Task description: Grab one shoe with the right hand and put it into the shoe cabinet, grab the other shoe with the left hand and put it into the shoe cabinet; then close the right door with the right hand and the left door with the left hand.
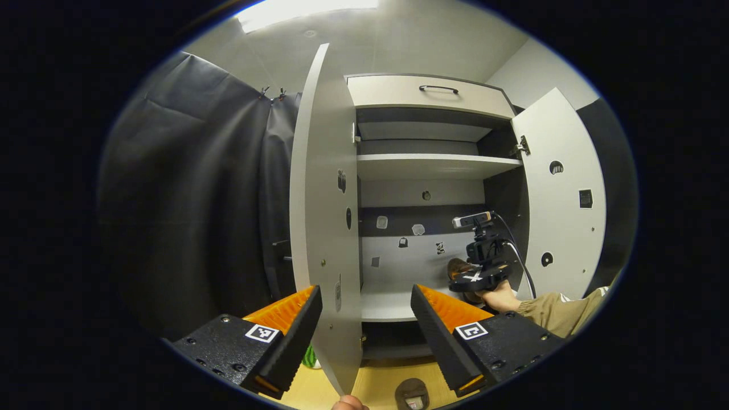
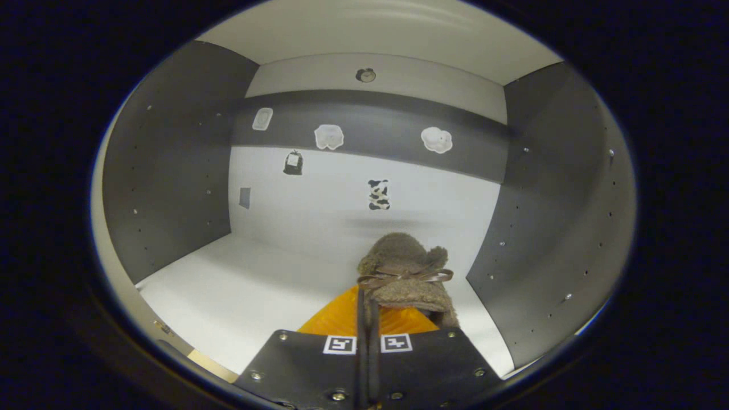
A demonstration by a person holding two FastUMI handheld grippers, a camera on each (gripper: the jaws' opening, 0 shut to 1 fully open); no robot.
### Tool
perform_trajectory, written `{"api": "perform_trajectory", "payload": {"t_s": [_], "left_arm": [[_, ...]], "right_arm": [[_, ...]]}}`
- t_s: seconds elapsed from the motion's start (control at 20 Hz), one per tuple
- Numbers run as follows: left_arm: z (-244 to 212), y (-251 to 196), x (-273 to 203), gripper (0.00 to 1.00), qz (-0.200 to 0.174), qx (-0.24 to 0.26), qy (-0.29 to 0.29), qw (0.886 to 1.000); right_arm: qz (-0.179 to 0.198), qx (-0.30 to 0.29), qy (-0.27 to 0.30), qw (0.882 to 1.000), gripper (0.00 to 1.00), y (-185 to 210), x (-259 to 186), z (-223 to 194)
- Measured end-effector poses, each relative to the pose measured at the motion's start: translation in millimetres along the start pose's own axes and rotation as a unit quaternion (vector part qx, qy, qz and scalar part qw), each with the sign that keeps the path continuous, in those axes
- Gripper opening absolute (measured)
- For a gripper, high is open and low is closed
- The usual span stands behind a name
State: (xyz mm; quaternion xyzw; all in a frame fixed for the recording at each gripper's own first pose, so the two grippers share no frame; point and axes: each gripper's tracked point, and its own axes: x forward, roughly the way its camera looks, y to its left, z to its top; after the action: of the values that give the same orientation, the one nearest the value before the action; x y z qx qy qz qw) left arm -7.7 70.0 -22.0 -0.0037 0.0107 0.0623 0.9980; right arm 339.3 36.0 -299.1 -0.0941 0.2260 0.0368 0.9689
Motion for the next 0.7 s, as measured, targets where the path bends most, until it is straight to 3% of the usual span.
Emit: {"api": "perform_trajectory", "payload": {"t_s": [0.5,0.7], "left_arm": [[0,-1,-1,0.97,-0.006,-0.004,0.003,1.0],[-6,-2,-1,0.97,-0.009,0.0,0.014,1.0]], "right_arm": [[0.011,0.017,0.046,0.999,0.18,0,-21,-12],[0.012,0.007,0.011,1.0,0.18,-8,-64,15]]}}
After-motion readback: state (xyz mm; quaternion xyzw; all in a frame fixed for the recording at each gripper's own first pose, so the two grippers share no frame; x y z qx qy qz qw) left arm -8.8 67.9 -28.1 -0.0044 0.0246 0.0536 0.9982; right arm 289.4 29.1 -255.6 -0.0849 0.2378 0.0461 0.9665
